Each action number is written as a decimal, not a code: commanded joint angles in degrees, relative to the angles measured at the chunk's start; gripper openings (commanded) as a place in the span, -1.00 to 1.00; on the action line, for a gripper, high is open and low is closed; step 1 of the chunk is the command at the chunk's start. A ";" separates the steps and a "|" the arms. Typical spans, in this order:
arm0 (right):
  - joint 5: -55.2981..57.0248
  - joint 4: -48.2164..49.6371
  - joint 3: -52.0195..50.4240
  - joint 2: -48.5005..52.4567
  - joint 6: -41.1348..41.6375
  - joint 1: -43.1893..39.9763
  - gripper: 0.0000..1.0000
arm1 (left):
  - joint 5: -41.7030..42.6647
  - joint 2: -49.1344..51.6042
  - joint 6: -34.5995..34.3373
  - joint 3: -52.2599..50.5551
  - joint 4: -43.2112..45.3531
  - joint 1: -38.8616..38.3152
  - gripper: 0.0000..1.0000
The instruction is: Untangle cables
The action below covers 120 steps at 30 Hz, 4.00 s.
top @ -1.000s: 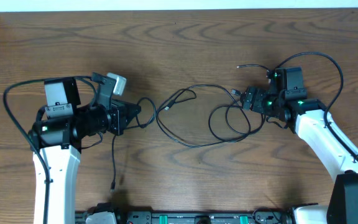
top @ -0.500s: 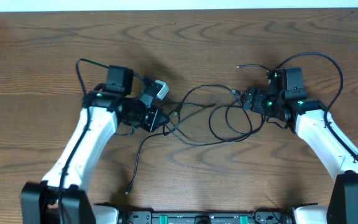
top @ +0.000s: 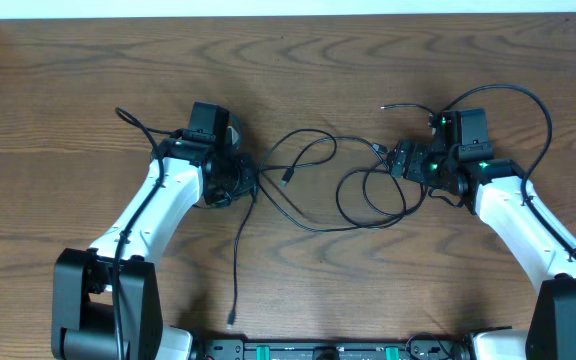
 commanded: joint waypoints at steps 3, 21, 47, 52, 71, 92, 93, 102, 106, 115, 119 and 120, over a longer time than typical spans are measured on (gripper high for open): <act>0.68 -0.09 -0.33 -0.09 0.59 0.44 0.80 | -3.19 0.44 -4.70 0.39 -0.07 -0.15 -0.43; 2.38 -1.07 -0.92 -0.09 0.59 0.44 0.81 | -3.54 0.44 -21.40 0.39 -0.85 10.38 -0.09; 2.93 -2.08 -0.92 -0.09 0.57 0.44 0.87 | 1.60 0.44 -9.29 0.39 -2.71 -7.65 0.68; 3.43 -2.82 -0.92 -0.09 0.57 0.44 0.88 | 7.54 0.44 -28.48 0.39 -3.89 -10.97 0.67; 3.43 -3.96 -0.92 -0.09 0.55 0.42 0.93 | 1.77 0.46 -60.30 0.35 -9.38 -24.30 0.76; 3.43 -4.79 -0.92 -0.09 0.57 0.37 0.93 | -2.16 1.51 -71.41 -0.85 -9.97 -28.20 0.88; 3.43 -4.81 -0.92 -0.09 0.57 0.37 0.93 | -2.16 1.51 -71.65 -0.85 -10.01 -28.20 0.87; 3.43 -4.94 -0.92 -0.09 0.57 0.37 0.93 | -4.13 1.51 -67.98 -0.85 -16.79 -28.17 0.76; 3.43 -4.94 -0.92 -0.09 0.57 0.37 0.93 | -7.89 1.51 -64.65 -0.85 -16.35 -28.15 0.77; 3.41 -5.03 -0.94 -0.09 0.57 0.39 0.93 | -8.00 2.73 -57.64 -0.85 -11.17 -28.15 0.76; 3.43 -5.05 -0.92 -0.09 0.57 0.37 0.93 | -6.36 7.67 -54.66 -0.85 -11.43 -28.15 0.74; 3.43 -5.20 -0.92 -0.09 0.57 0.37 0.93 | -6.32 8.31 -54.07 -0.85 -11.50 -28.15 0.64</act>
